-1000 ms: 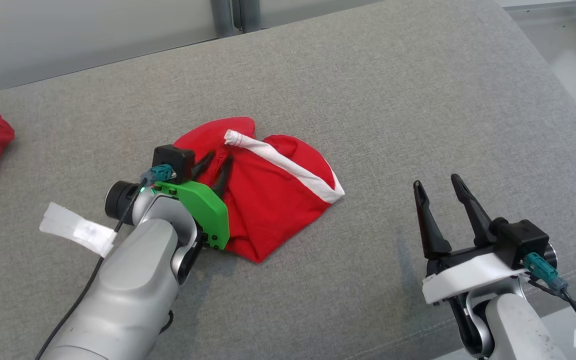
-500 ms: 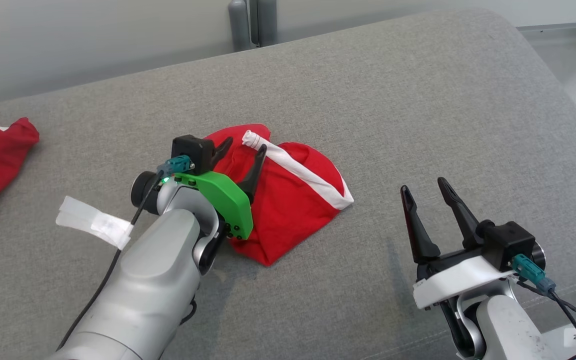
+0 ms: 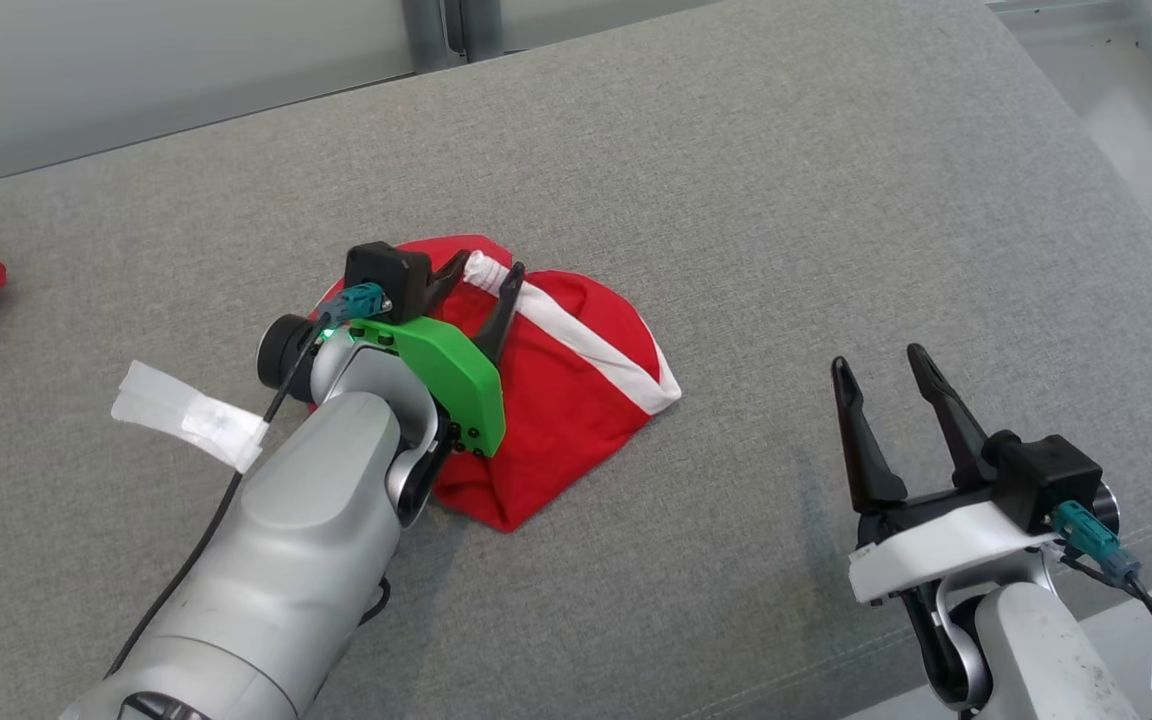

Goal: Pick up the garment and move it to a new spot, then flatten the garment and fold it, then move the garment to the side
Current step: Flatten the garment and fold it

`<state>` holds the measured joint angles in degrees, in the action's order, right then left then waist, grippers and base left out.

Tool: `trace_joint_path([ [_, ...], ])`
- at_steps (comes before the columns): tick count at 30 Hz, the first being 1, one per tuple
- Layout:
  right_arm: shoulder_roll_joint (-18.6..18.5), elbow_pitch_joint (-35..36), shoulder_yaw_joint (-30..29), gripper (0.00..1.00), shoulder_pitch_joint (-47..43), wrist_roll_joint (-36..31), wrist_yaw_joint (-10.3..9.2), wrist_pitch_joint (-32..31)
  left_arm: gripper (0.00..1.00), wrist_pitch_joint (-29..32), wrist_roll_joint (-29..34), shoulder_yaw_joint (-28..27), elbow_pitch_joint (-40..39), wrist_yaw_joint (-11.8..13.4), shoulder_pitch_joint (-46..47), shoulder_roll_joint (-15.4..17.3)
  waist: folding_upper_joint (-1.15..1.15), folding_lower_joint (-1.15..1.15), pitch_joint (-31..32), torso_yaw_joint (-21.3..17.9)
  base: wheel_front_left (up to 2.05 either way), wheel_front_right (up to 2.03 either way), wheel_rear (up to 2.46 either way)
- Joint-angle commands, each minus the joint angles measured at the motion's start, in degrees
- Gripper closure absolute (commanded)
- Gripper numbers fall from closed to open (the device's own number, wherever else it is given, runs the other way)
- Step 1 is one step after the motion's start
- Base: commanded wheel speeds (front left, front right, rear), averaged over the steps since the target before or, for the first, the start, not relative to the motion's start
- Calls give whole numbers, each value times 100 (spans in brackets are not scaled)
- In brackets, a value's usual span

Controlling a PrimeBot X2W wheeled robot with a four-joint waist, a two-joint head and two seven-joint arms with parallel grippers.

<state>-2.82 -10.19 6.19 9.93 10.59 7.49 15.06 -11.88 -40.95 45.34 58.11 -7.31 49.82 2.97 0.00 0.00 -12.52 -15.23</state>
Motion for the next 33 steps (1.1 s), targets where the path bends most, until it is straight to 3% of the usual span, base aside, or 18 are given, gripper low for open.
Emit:
trace_joint_path([
  [1,-13,21,-55,0,31,4,0,20,100,-67,-85,27,-64,-20,50,8,0,0,33,69,0,0,0],
  [9,-14,14,-98,0,-60,-36,0,20,100,-318,-41,-73,-652,-17,-257,146,0,0,223,475,0,0,0],
  [16,-14,-38,-152,0,-157,-116,0,20,100,-331,240,-683,-2072,335,-922,640,0,0,450,835,0,0,0],
  [24,-15,-64,-208,0,-264,-175,0,20,100,-332,175,-1469,-3268,933,-2064,1484,0,0,631,1079,0,0,0],
  [29,-14,-76,-156,0,-255,-167,0,20,100,-329,89,-1862,-3569,1212,-2638,1736,0,0,656,1131,0,0,0],
  [33,-14,-84,-136,0,-247,-172,0,20,100,-327,-31,-2152,-3606,1315,-3098,1744,0,0,637,1166,0,0,0],
])
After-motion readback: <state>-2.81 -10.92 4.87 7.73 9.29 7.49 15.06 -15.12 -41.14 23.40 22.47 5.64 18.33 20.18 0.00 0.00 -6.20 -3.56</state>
